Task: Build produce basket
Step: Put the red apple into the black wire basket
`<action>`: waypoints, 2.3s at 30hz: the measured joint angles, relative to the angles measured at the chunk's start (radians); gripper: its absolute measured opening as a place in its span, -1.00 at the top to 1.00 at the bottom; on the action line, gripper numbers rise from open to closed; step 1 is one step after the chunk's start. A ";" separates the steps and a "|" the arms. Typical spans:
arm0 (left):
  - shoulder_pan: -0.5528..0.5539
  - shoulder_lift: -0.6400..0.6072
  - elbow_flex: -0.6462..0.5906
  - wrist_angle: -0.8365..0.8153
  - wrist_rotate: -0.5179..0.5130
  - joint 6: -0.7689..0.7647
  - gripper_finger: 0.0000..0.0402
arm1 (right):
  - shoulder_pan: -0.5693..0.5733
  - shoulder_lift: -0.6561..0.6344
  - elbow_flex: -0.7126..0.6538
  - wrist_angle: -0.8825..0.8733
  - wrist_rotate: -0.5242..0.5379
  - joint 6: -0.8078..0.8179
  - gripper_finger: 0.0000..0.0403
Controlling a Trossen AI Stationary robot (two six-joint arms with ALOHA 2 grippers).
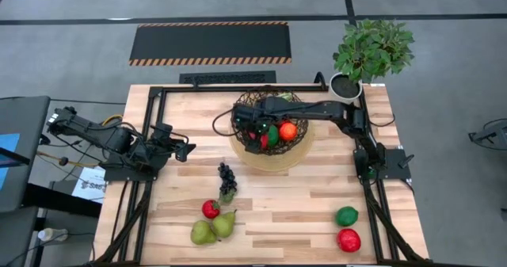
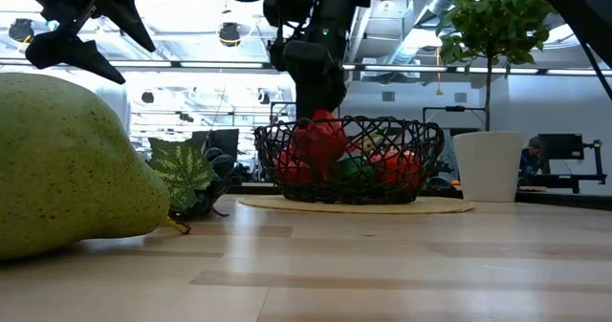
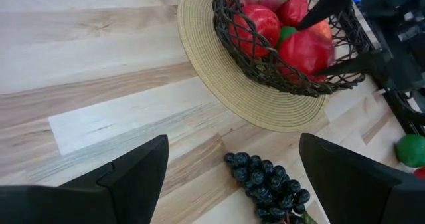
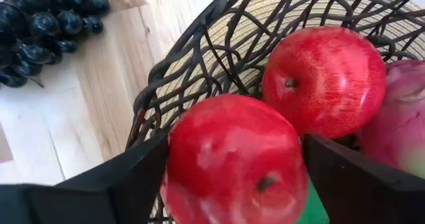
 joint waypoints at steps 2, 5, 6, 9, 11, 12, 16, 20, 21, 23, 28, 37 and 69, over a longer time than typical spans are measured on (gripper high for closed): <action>0.000 0.000 0.000 0.000 0.000 0.000 -0.61 | -0.003 -0.006 0.014 -0.023 -0.001 -0.015 -0.93; 0.000 0.000 0.000 0.000 0.000 0.000 -0.61 | -0.008 -0.033 0.028 -0.023 -0.001 -0.020 -0.96; 0.000 0.000 0.000 0.000 0.000 0.000 -0.61 | -0.010 -0.044 0.029 -0.029 -0.001 -0.019 -0.95; 0.000 0.000 0.000 0.000 0.000 0.000 -0.61 | -0.007 -0.099 0.030 -0.107 -0.008 0.004 -0.91; 0.000 0.000 0.000 0.000 0.000 0.000 -0.61 | 0.009 -0.155 0.030 -0.217 -0.010 0.036 -0.90; 0.000 0.000 0.000 0.000 0.000 0.000 -0.61 | 0.023 -0.191 0.027 -0.268 -0.011 0.068 -0.90; 0.000 0.000 0.000 0.000 0.000 0.000 -0.61 | 0.135 -0.374 -0.067 -0.367 0.004 0.271 -0.91; 0.000 0.000 0.000 0.001 0.000 0.009 -0.61 | 0.328 -0.582 -0.269 -0.369 0.081 0.570 -0.90; 0.000 0.000 0.000 0.004 0.000 0.015 -0.61 | 0.388 -0.632 -0.331 -0.368 0.094 0.657 -0.90; 0.000 0.000 0.000 0.010 0.001 0.023 -0.61 | 0.515 -0.720 -0.455 -0.357 0.102 0.811 -0.90; 0.000 0.000 0.000 0.010 0.001 0.035 -0.61 | 0.838 -0.848 -0.749 -0.221 0.074 1.076 -0.90; 0.000 0.000 0.000 0.007 0.000 0.035 -0.61 | 1.214 -0.807 -0.904 0.120 0.008 1.471 -0.90; 0.000 0.000 0.000 0.001 -0.005 0.035 -0.61 | 1.274 -0.489 -0.903 0.289 -0.059 1.402 -0.62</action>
